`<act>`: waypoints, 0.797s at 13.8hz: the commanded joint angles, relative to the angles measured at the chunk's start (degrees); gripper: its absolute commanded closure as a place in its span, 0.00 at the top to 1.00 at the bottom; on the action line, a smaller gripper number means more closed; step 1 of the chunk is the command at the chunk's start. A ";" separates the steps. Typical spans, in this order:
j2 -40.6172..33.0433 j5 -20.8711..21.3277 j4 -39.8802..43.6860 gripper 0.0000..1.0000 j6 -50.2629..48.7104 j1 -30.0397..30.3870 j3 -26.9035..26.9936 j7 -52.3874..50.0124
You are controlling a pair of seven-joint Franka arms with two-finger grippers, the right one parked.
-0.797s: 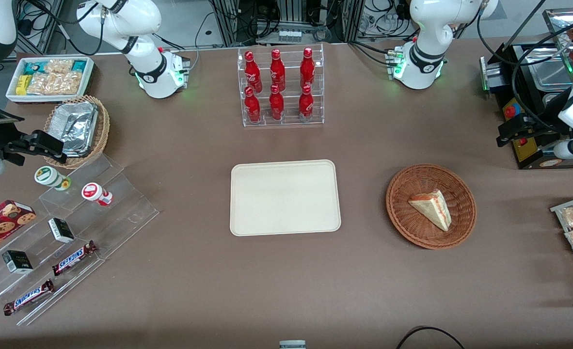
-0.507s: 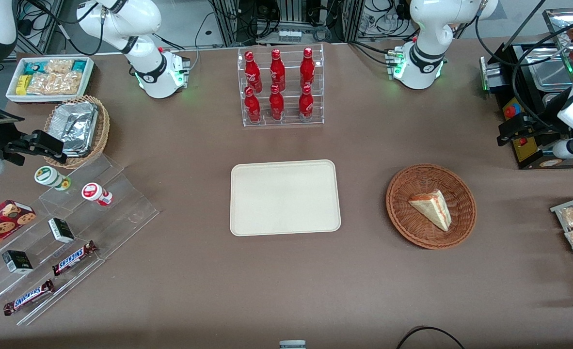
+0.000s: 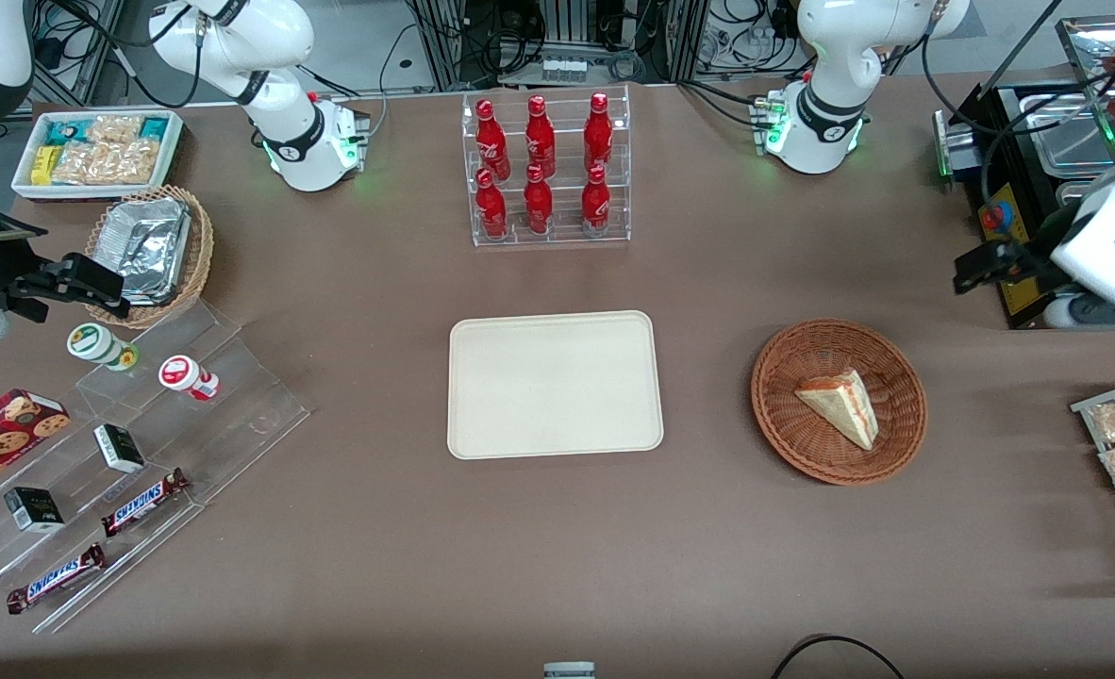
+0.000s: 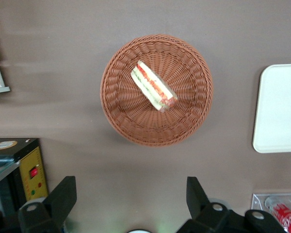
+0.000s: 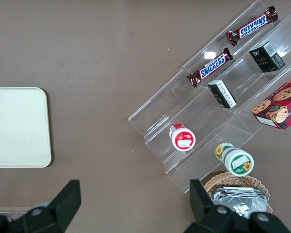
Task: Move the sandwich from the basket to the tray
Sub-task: 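Lower the left gripper onto the wrapped sandwich in the basket and grasp it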
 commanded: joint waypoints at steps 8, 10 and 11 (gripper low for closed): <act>0.04 1.83 -23.96 1.00 30.22 -1.79 -2.10 -26.53; 0.48 1.83 -28.88 1.00 36.46 -1.88 -2.71 -32.42; 0.83 1.83 -30.99 1.00 40.06 -1.88 -2.71 -34.80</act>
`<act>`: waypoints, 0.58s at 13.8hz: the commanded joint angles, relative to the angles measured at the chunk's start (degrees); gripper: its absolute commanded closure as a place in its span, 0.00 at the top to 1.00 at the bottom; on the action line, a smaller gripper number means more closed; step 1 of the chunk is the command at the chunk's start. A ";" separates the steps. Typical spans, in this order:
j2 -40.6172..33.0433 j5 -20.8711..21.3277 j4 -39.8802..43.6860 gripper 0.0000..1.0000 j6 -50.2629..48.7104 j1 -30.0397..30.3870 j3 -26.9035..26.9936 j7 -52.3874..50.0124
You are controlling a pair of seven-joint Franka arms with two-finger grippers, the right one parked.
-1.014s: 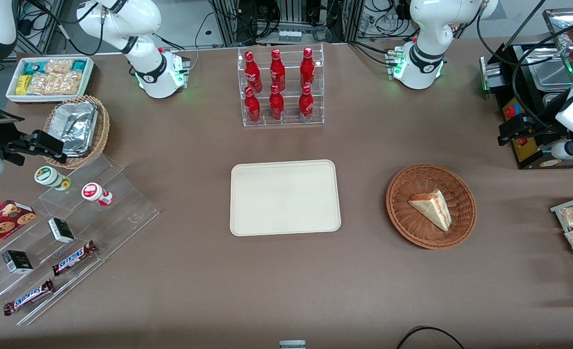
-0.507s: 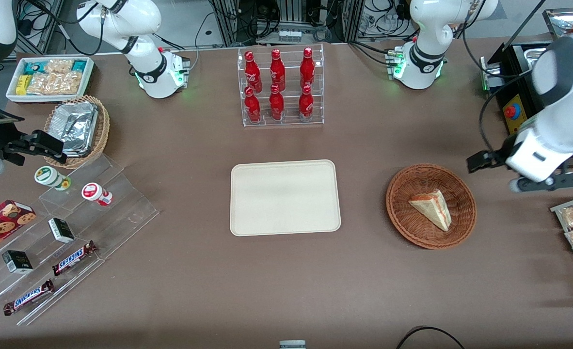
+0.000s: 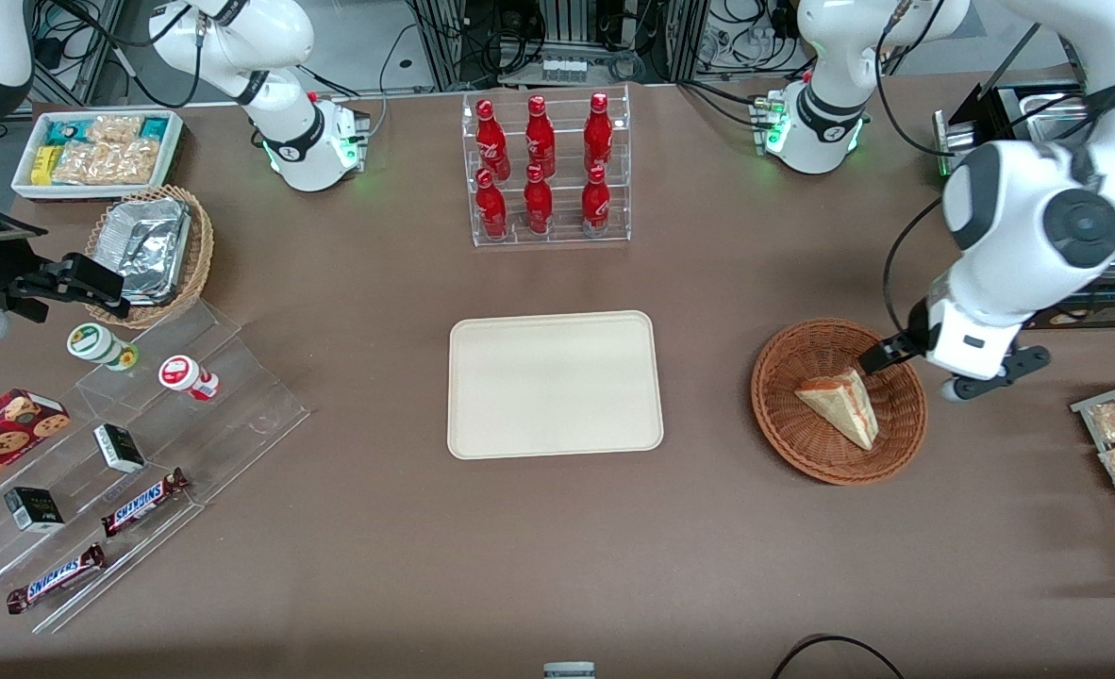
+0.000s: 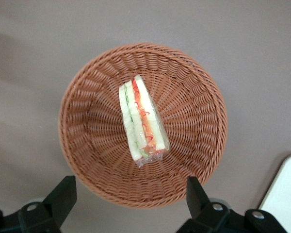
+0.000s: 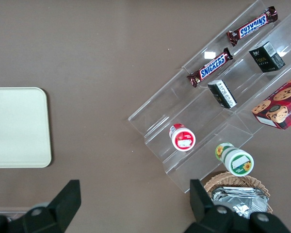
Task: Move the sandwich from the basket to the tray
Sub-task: 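Lower the left gripper onto the wrapped sandwich in the basket and grasp it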
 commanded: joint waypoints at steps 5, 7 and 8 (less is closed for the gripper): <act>4.40 1.05 -5.93 1.00 12.62 -0.43 -0.18 -6.28; 6.33 1.05 -5.84 1.00 15.17 -0.43 -0.18 -6.55; 6.95 1.05 -5.75 1.00 15.45 -0.43 -0.18 -6.98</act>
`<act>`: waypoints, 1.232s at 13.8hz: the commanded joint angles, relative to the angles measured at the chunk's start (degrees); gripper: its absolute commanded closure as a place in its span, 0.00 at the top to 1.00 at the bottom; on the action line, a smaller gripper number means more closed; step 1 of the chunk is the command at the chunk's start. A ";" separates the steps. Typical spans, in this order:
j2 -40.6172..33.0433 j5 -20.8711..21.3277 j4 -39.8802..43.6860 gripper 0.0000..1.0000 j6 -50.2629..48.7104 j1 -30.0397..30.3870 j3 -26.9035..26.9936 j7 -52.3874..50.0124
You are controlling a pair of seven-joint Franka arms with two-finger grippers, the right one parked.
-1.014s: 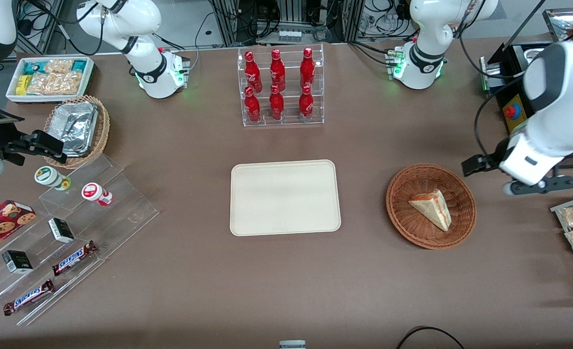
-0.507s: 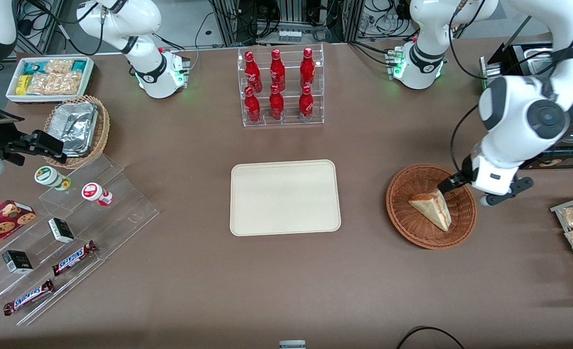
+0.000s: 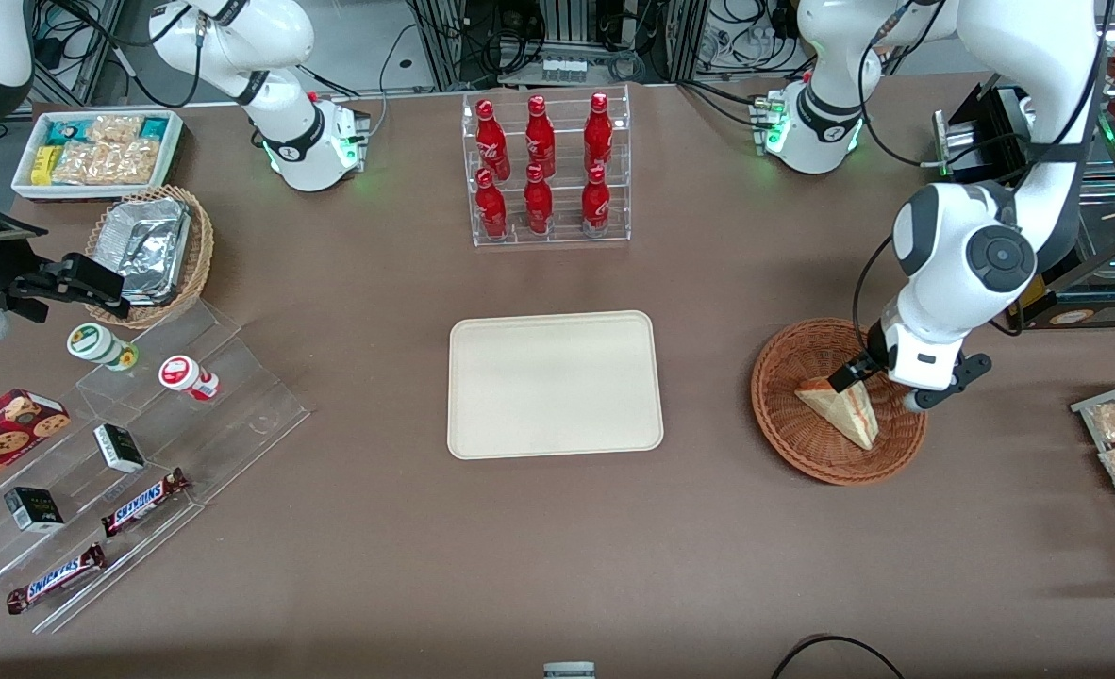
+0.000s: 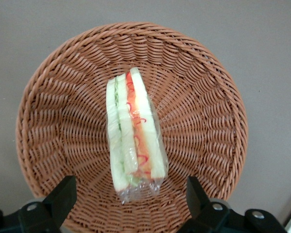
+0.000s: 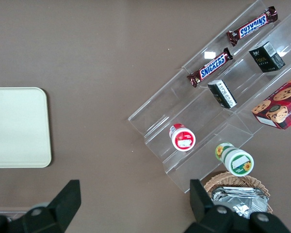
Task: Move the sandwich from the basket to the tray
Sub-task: 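Lower the left gripper onto the wrapped sandwich in the basket and grasp it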
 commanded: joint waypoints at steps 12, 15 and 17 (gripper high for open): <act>7.05 1.04 0.58 0.14 9.04 -0.18 0.13 -4.63; 6.18 1.04 0.84 0.02 8.52 -0.18 0.22 -4.45; 3.81 1.04 1.54 0.01 4.50 -0.18 0.22 -4.28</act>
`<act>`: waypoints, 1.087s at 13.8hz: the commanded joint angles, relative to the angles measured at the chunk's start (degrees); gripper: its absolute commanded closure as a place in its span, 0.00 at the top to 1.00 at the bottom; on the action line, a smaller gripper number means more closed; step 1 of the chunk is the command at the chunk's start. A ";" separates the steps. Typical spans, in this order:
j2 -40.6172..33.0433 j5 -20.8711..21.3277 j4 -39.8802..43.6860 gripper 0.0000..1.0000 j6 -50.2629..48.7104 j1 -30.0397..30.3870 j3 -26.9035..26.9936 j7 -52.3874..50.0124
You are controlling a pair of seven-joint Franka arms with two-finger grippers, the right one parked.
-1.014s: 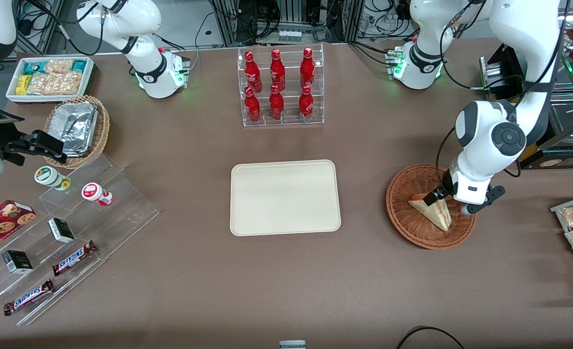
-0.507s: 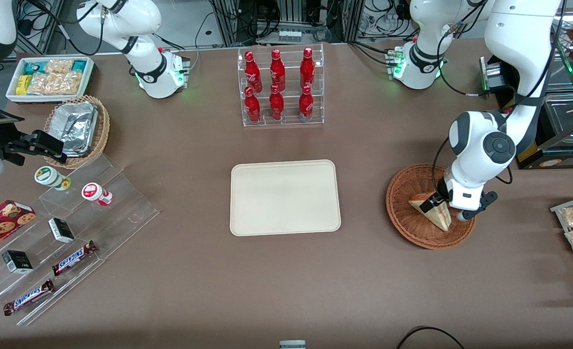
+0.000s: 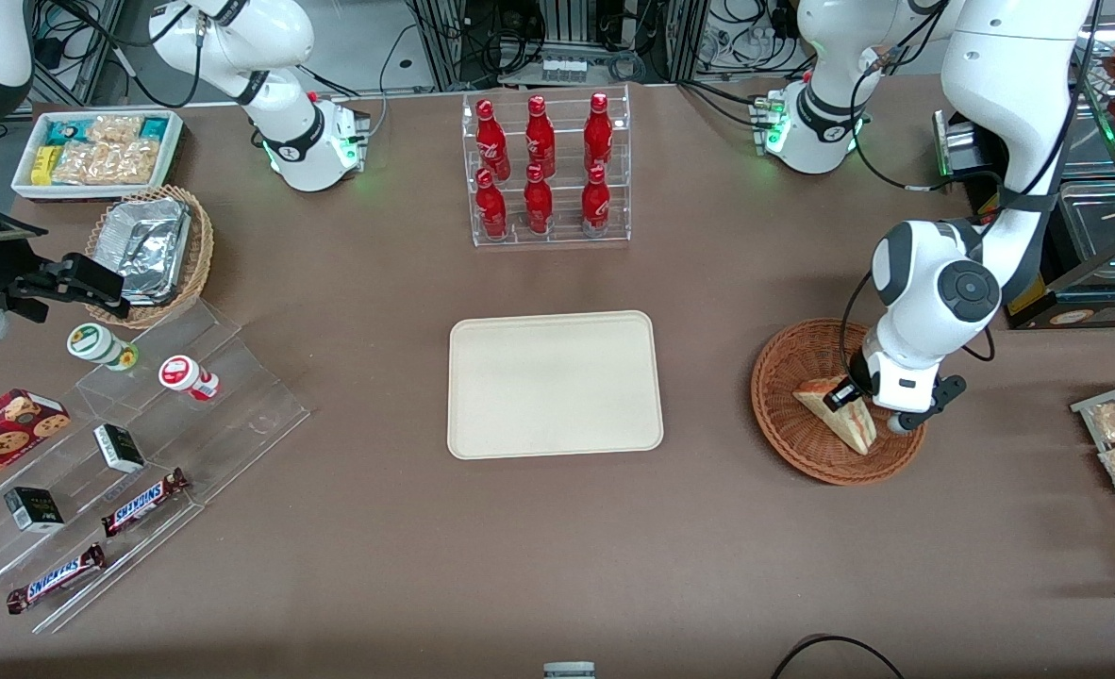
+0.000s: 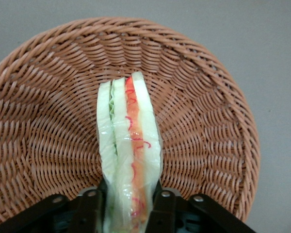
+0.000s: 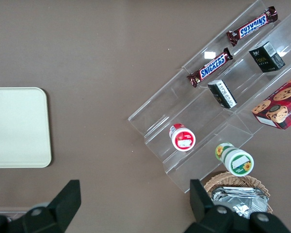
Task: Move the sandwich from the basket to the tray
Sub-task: 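Lift the sandwich and carry it with the left gripper over the white tray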
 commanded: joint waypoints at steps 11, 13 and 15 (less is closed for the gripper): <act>-2.15 2.36 27.84 0.02 -37.11 -15.03 -0.83 -2.83; -1.36 2.10 29.25 0.02 -37.02 -19.77 -0.83 -3.10; 1.09 1.83 31.53 0.02 -37.02 -23.82 -0.83 -3.19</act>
